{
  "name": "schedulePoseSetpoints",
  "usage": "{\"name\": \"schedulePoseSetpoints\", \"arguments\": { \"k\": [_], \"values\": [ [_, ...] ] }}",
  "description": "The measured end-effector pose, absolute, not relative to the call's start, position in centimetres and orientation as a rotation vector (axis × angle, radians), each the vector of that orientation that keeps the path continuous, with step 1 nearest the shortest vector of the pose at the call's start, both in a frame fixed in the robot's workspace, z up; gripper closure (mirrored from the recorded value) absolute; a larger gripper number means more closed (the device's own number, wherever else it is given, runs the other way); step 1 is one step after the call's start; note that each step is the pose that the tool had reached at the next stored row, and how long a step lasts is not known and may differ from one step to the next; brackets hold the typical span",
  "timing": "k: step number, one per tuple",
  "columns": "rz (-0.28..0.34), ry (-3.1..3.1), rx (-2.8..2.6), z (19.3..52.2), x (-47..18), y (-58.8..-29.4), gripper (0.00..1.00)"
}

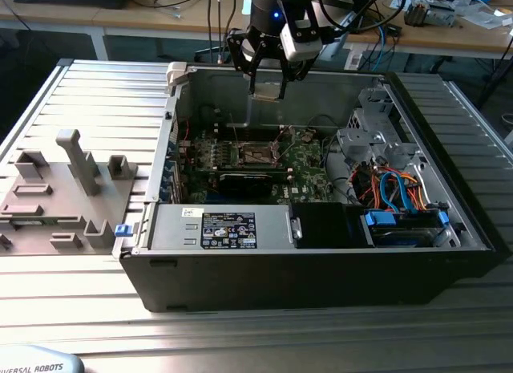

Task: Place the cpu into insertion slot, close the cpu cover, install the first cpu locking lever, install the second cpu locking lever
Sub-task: 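Place the cpu into insertion slot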

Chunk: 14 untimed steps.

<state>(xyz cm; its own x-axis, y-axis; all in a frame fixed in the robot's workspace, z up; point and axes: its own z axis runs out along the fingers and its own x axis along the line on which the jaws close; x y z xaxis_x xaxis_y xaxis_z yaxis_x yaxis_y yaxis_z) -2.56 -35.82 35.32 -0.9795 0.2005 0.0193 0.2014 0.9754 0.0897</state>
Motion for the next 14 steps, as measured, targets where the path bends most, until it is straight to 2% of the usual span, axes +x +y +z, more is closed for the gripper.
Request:
{"name": "schedulePoseSetpoints", "arguments": {
  "k": [14],
  "values": [
    [-0.143,-3.110,-0.341,35.32,-2.56,-35.82,0.46]
  ]
}}
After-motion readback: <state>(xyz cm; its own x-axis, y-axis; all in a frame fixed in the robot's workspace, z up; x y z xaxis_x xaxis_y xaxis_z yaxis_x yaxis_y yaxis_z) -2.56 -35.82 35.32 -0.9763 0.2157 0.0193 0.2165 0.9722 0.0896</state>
